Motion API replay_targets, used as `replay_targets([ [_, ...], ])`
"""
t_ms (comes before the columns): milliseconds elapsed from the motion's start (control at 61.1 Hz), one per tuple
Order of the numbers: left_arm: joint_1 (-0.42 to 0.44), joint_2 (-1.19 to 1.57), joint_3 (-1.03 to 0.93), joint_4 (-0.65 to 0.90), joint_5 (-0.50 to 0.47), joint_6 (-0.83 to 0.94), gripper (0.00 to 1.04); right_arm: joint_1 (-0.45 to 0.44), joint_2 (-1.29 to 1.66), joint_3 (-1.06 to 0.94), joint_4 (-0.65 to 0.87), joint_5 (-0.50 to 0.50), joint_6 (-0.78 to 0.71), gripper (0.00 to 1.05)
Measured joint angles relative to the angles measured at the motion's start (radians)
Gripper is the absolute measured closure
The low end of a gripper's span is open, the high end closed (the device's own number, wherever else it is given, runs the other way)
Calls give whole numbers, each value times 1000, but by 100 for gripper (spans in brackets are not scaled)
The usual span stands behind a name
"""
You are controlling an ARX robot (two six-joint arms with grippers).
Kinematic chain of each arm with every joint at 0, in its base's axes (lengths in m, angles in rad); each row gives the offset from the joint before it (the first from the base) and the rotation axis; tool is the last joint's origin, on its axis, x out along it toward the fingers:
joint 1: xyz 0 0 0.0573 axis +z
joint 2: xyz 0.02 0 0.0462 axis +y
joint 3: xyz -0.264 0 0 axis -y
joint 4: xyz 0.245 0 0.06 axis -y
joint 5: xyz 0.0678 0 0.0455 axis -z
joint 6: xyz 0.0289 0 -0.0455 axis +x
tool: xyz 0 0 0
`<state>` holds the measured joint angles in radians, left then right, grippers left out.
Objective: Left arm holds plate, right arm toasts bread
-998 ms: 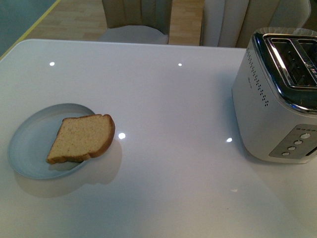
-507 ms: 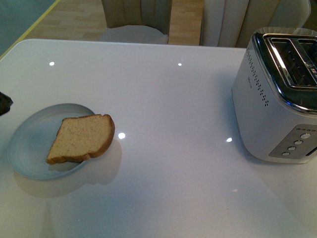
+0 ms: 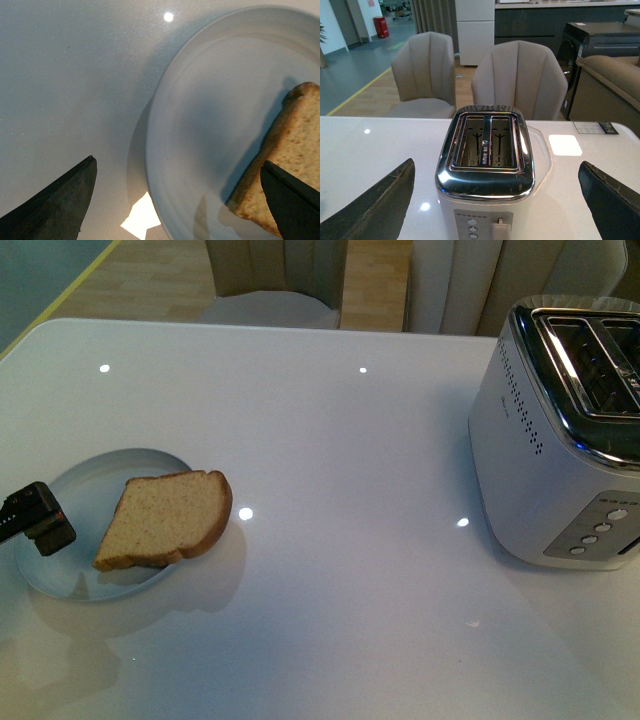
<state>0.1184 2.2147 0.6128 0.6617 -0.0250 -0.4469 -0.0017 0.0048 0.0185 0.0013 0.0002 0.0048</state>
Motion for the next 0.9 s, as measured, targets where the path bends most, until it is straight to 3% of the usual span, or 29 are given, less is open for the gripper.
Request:
replay_targets([
  [295,-10,68,58,-1,-3,-19,7,0,0,0,0,0,0,9],
  [360,-15,80,69,-3,-5,-24,12,0,0,0,0,0,0,9],
  [671,-44,129,107,-16,-21,-61,61,0,0,0,0,0,0,9],
  [769,-44,135,108,-16,-20,-76,83,0,0,0,0,0,0,9],
  [900,-40,131,108,-13,-3,-109,100,0,0,0,0,0,0,9],
])
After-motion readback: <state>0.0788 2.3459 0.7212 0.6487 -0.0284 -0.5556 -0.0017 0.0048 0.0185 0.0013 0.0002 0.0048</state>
